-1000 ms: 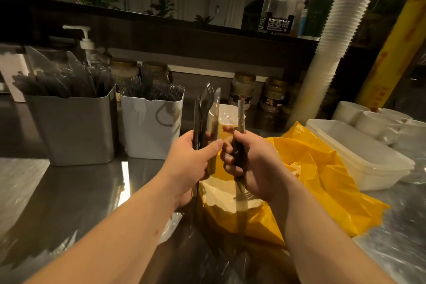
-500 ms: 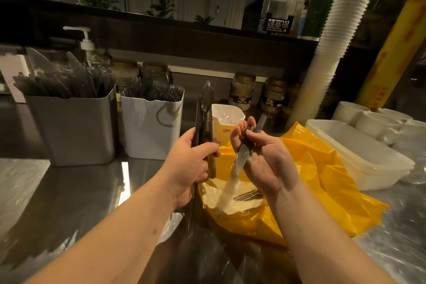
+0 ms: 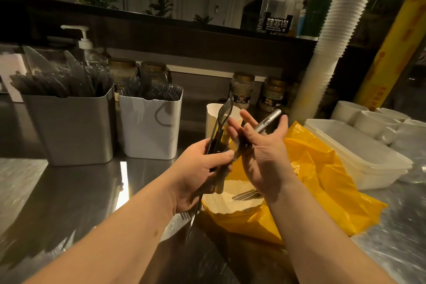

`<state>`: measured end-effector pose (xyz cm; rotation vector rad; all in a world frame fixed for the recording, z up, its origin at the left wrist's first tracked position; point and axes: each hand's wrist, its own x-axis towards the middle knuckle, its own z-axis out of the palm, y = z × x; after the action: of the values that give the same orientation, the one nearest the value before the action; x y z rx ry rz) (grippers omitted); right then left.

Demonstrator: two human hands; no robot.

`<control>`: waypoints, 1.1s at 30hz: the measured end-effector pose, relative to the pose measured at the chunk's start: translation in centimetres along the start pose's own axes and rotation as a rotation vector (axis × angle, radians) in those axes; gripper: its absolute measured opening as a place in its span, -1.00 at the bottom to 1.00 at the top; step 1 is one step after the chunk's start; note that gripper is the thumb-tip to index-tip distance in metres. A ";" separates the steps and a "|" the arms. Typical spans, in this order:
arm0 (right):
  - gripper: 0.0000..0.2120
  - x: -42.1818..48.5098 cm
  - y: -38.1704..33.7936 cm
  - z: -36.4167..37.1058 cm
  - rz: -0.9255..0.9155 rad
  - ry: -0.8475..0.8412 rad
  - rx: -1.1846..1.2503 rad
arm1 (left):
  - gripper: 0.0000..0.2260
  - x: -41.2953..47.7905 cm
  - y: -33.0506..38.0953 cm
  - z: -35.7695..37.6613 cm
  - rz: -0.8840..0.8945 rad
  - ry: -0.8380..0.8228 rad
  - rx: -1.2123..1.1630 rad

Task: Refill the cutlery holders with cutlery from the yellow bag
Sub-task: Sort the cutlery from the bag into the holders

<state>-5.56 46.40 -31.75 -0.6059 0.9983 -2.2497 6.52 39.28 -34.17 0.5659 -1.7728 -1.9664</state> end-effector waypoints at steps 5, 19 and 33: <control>-0.62 0.3 0.5 -0.4 -0.196 -0.001 -0.547 | -0.88 0.4 -0.2 -0.4 -0.019 0.122 -0.027; -0.67 2.0 0.9 -2.9 -0.146 0.085 -0.974 | -0.71 0.9 -0.1 -1.6 0.071 0.308 -0.215; -0.74 1.6 -0.5 -3.0 0.146 -0.463 -1.668 | -0.93 0.7 0.4 -1.6 0.163 0.390 -0.231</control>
<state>-8.68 47.10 -32.95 -1.4733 2.3403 -0.5898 6.82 37.54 -33.96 0.6508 -1.2942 -1.7733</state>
